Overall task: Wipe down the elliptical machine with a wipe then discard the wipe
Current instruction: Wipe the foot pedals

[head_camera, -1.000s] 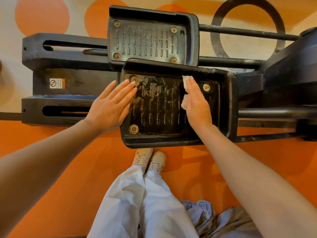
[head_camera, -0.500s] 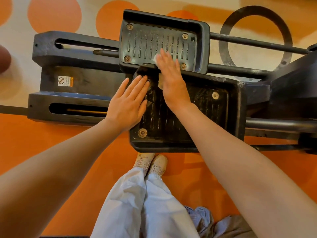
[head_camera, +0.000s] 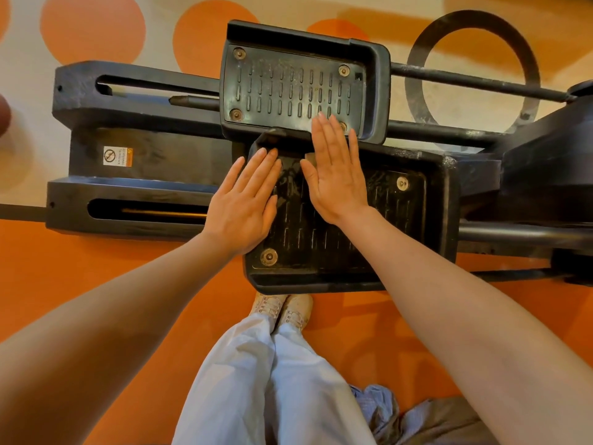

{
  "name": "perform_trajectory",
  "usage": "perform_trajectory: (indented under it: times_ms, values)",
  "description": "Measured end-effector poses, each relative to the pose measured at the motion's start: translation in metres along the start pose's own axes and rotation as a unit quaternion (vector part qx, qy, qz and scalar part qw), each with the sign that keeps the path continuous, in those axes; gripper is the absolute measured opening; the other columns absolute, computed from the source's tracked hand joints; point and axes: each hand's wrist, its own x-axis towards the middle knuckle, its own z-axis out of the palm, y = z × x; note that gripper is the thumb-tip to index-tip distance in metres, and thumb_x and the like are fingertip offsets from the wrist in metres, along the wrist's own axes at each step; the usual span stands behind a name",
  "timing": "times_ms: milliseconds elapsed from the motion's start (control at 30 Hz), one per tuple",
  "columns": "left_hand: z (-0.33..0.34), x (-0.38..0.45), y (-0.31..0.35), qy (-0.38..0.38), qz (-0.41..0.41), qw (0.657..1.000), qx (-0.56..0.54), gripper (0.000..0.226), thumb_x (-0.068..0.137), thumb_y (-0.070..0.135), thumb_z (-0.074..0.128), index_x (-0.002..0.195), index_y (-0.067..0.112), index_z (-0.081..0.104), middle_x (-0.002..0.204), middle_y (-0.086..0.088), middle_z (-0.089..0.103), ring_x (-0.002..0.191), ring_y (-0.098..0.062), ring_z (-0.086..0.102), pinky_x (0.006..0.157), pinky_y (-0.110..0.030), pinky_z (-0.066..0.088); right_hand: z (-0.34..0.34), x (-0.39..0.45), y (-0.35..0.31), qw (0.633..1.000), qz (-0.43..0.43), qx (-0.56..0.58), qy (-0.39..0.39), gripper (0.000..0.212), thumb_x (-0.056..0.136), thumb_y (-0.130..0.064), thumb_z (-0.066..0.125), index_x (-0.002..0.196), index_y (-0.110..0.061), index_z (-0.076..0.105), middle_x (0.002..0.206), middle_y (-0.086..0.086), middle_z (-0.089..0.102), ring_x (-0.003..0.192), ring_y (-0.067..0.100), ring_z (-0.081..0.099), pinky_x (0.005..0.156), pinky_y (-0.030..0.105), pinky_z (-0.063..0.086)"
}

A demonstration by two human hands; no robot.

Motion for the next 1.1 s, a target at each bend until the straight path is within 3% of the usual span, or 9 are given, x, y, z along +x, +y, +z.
perform_trajectory:
  times_ms: [133,333,567,767,933,1100]
  values:
    - [0.001,0.000,0.002,-0.004,0.003,1.000,0.003,0.055,0.105,0.032,0.025,0.153,0.004,0.027,0.161,-0.014,0.023,0.151,-0.027,0.015,0.123,-0.047,0.017,-0.001,0.002,-0.012,0.999,0.022,0.033,0.005,0.063,0.103,-0.038,0.027,0.153,-0.001,0.016,0.161,0.015,0.014,0.150,0.027,0.007,0.123,0.044,0.003]
    - [0.003,0.003,0.015,-0.037,-0.030,0.998,0.033,0.060,0.103,0.031,0.019,0.154,-0.001,0.019,0.162,-0.020,0.015,0.152,-0.031,0.008,0.124,-0.047,0.013,-0.007,-0.003,0.003,1.000,-0.007,-0.014,-0.006,0.063,0.103,-0.038,0.028,0.153,-0.002,0.016,0.162,0.015,0.014,0.150,0.025,0.009,0.123,0.041,0.007]
    - [0.010,0.006,0.039,-0.008,-0.099,0.994,0.042,0.059,0.102,0.027,0.024,0.153,-0.004,0.022,0.162,-0.021,0.017,0.151,-0.033,0.009,0.124,-0.048,0.009,-0.009,-0.015,0.033,0.998,0.055,0.001,-0.020,0.069,0.101,-0.043,0.024,0.153,0.001,0.015,0.161,0.018,0.014,0.150,0.027,0.007,0.123,0.037,0.001]
    - [0.010,0.009,0.049,-0.016,-0.134,0.989,0.064,0.059,0.104,0.028,0.021,0.153,-0.005,0.018,0.162,-0.022,0.013,0.152,-0.033,0.007,0.124,-0.046,0.006,-0.005,-0.009,0.016,0.998,-0.007,0.042,0.044,0.068,0.102,-0.034,0.039,0.150,0.008,0.016,0.160,0.022,0.013,0.150,0.030,0.012,0.123,0.044,0.008]
    - [0.016,0.014,0.065,-0.019,-0.190,0.979,0.072,0.062,0.103,0.030,0.016,0.154,-0.006,0.011,0.162,-0.024,0.007,0.152,-0.035,0.003,0.124,-0.047,0.005,-0.006,-0.016,0.034,0.997,-0.059,0.040,0.041,0.062,0.102,-0.029,0.041,0.150,0.004,0.021,0.159,0.021,0.020,0.149,0.029,0.015,0.123,0.040,0.009]
    - [0.016,0.015,0.066,-0.018,-0.190,0.979,0.072,0.062,0.103,0.030,0.015,0.154,-0.005,0.011,0.162,-0.024,0.007,0.152,-0.034,0.002,0.124,-0.047,0.003,-0.007,-0.014,0.046,0.996,-0.083,0.020,0.030,0.061,0.102,-0.031,0.040,0.150,0.002,0.024,0.157,0.020,0.025,0.147,0.029,0.018,0.123,0.039,0.011]
